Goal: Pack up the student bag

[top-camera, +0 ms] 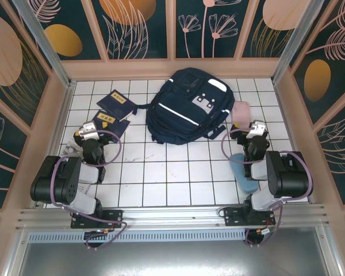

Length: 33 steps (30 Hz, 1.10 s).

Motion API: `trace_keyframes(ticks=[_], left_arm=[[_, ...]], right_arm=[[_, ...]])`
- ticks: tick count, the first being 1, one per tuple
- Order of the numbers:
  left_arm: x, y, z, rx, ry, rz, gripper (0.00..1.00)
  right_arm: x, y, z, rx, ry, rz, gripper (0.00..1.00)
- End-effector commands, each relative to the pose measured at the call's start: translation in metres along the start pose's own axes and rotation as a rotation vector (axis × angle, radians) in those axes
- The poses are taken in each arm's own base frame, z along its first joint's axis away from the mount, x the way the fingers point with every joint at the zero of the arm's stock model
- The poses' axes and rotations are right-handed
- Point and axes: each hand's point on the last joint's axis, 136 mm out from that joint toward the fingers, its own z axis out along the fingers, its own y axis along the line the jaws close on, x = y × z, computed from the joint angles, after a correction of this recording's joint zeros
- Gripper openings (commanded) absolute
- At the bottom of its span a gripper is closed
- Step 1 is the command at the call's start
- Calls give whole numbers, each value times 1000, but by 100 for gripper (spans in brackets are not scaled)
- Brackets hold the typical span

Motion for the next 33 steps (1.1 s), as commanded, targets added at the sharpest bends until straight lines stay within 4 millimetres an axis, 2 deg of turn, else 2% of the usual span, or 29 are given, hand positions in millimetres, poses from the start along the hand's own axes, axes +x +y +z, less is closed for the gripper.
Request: trace_keyframes(ticks=[1, 7, 9, 11, 14, 19, 22, 24, 25, 28, 31, 33], left_arm=[[-11, 2, 1, -5, -42, -25, 99], [-11, 2, 0, -5, -45, -26, 99], [-13, -4, -2, 36, -51, -8, 99], [-19, -8, -5, 57, -52, -3, 99], [-26, -8, -4, 52, -18, 19, 99], [-50, -7, -9, 45, -7, -24, 99], [-64, -9, -15, 54, 10, -87, 99], [-76, -5, -20, 42, 17, -181, 99], [-78, -3, -23, 31, 23, -220, 99], [-83, -7, -31, 63, 47, -306, 99], [-78, -22, -38, 153, 94, -364, 99], [-72, -27, -39, 178, 138, -379, 99]], right_arm=[[-11, 0, 3, -4, -35, 6, 99], [-11, 0, 3, -7, -39, 5, 99], [-16, 6, 1, -24, -47, -12, 99], [-26, 10, -3, -21, -49, -30, 99], [-51, 11, -10, 7, -77, -29, 99], [-97, 20, -12, 19, -66, 74, 99], [-109, 26, -6, 34, 55, 206, 99], [-103, 34, 2, 39, 185, 299, 99], [-102, 44, 4, 1, 242, 336, 99], [-92, 100, 11, -171, 355, 333, 99], [-77, 158, 15, -259, 420, 295, 99], [-63, 199, 22, -341, 515, 341, 99]])
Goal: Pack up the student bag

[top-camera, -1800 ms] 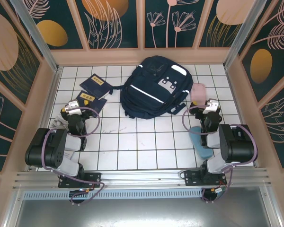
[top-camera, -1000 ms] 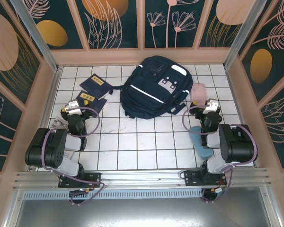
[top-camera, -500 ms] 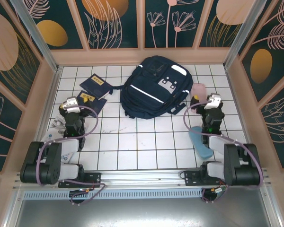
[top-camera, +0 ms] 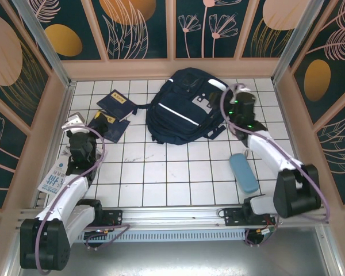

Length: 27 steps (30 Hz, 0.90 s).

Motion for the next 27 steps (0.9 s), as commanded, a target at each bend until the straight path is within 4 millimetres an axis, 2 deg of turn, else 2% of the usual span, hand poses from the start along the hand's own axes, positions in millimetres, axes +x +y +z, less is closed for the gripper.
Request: trace_keyframes(ticks=[1, 3, 6, 10, 14, 18, 20, 24, 27], left_arm=[[24, -3, -1, 24, 135, -85, 99], [30, 1, -2, 3, 157, -110, 99], [36, -4, -3, 30, 202, -67, 99], [41, -5, -3, 33, 230, -54, 99], [44, -14, -4, 88, 248, -53, 99], [47, -18, -4, 111, 259, -53, 99], [49, -18, -3, 109, 268, -56, 99], [52, -23, -2, 134, 287, -64, 99], [55, -29, -1, 166, 305, -81, 98]], right_arm=[[49, 44, 27, -97, 222, 80, 99], [64, 72, 47, -91, 229, 31, 99], [83, 114, 73, -109, 297, -38, 99], [111, 147, 111, -83, 383, -58, 99], [124, 154, 151, -9, 422, -56, 99], [134, 160, 176, -3, 436, -58, 99], [150, 158, 186, -1, 472, -63, 99], [184, 156, 182, -27, 584, -58, 99], [216, 156, 163, -59, 669, -84, 99]])
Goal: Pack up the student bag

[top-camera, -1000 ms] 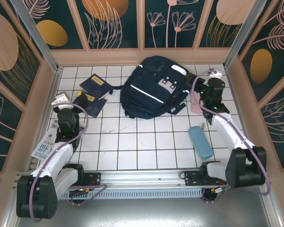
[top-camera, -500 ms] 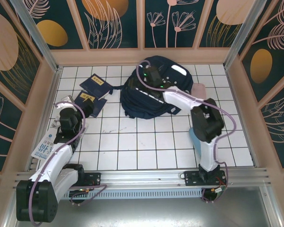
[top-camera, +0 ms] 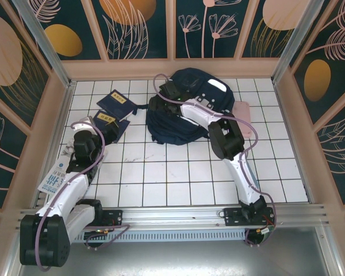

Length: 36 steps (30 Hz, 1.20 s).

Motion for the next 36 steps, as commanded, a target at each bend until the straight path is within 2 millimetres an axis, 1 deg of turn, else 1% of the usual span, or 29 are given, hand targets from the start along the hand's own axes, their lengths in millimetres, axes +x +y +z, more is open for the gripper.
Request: trace_keyframes(ticks=[1, 3, 5, 6, 7, 9, 10, 11, 12, 14, 15, 16, 17, 18, 19, 20, 21, 22, 24, 25, 28, 31, 33, 34, 36], left_arm=[[-12, -15, 2, 65, -7, -26, 98], [-11, -17, 4, 72, 3, -35, 99], [-9, -19, 6, 82, 19, -48, 99], [-7, -20, 7, 89, 29, -52, 99], [-7, -22, 8, 95, 39, -58, 98], [-5, -25, 9, 109, 56, -67, 98], [-5, -27, 10, 116, 65, -71, 98], [-4, -28, 11, 121, 75, -75, 99], [-4, -31, 11, 132, 85, -78, 99], [-5, -37, 13, 152, 102, -85, 98], [-5, -40, 13, 165, 112, -88, 98], [-5, -43, 13, 175, 120, -93, 98], [-5, -44, 14, 180, 126, -97, 98], [-4, -45, 14, 178, 133, -104, 99], [-4, -44, 14, 173, 137, -105, 99], [-4, -42, 14, 159, 141, -104, 98], [-3, -41, 14, 147, 144, -101, 98], [-3, -40, 14, 138, 150, -100, 99], [-3, -41, 14, 138, 161, -95, 99], [-3, -43, 14, 146, 167, -93, 98], [-2, -47, 16, 158, 193, -93, 99], [2, -49, 19, 153, 220, -99, 99], [6, -53, 21, 159, 239, -103, 99], [8, -56, 21, 166, 251, -103, 98], [15, -64, 23, 180, 274, -103, 98]], right_arm=[[65, 6, -4, -30, 183, -25, 99], [98, 5, -9, -32, 241, -62, 99], [136, 5, -20, -40, 300, -115, 99], [149, 3, -24, -35, 320, -136, 99], [170, 1, -33, -25, 351, -174, 99], [195, -4, -49, -23, 380, -237, 97], [198, -5, -61, -25, 362, -256, 97], [194, -2, -74, -42, 336, -271, 98], [182, 2, -89, -61, 290, -280, 98], [146, 11, -119, -76, 179, -279, 99], [124, 17, -136, -88, 116, -267, 99], [105, 16, -150, -86, 61, -239, 99], [91, 11, -159, -73, 18, -205, 99], [77, -2, -168, -37, -33, -149, 99], [68, -19, -174, -6, -71, -91, 99], [63, -36, -177, 17, -89, -38, 99], [58, -59, -179, 47, -102, 28, 99], [56, -82, -180, 77, -103, 87, 99], [53, -119, -183, 128, -108, 166, 99], [51, -134, -186, 159, -119, 190, 99], [49, -173, -189, 232, -129, 238, 99], [50, -199, -185, 278, -118, 270, 99], [52, -211, -178, 297, -100, 284, 99], [53, -213, -173, 296, -87, 289, 99], [56, -213, -163, 279, -59, 290, 99]])
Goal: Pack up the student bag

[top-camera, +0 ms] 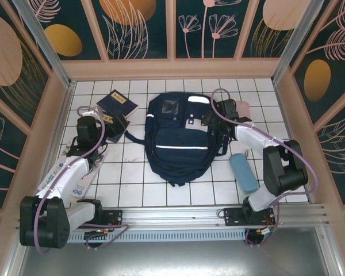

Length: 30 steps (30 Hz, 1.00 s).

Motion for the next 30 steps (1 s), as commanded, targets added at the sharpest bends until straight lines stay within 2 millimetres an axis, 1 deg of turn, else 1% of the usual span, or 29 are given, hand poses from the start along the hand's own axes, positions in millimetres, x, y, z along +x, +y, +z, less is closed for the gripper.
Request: trace_keyframes(ticks=[1, 5, 8, 10, 13, 16, 18, 19, 21, 23, 24, 26, 28, 29, 30], left_arm=[[8, -21, 5, 48, 51, -6, 98], [29, -39, 16, 88, 116, -8, 99], [45, -46, 25, 102, 165, -18, 99], [54, -48, 31, 97, 191, -12, 98], [65, -52, 39, 88, 228, 5, 98], [74, -59, 45, 78, 261, 36, 96], [78, -64, 47, 63, 275, 65, 95], [80, -69, 48, 59, 281, 83, 95], [85, -75, 49, 46, 294, 123, 94], [92, -84, 49, 35, 314, 176, 93], [97, -90, 50, 29, 331, 211, 91], [108, -100, 52, 13, 361, 282, 87], [123, -109, 55, -13, 404, 357, 84], [127, -121, 57, -15, 413, 400, 81], [135, -129, 59, -28, 436, 444, 77]], right_arm=[[7, 2, 16, -11, 43, 5, 98], [17, 17, 28, -70, 98, 9, 97], [24, 35, 33, -127, 121, -9, 97], [29, 51, 38, -166, 142, -31, 96], [28, 77, 46, -215, 150, -68, 95], [25, 105, 47, -276, 151, -99, 93], [20, 115, 44, -295, 136, -111, 93], [14, 116, 39, -296, 117, -111, 93], [3, 108, 29, -278, 77, -104, 93], [-7, 94, 18, -257, 41, -90, 93], [-11, 84, 11, -245, 25, -81, 93], [-15, 64, 1, -225, 6, -61, 94], [-14, 45, -7, -206, 1, -44, 94], [-13, 34, -11, -194, -2, -34, 94], [-12, 25, -14, -185, -4, -25, 94]])
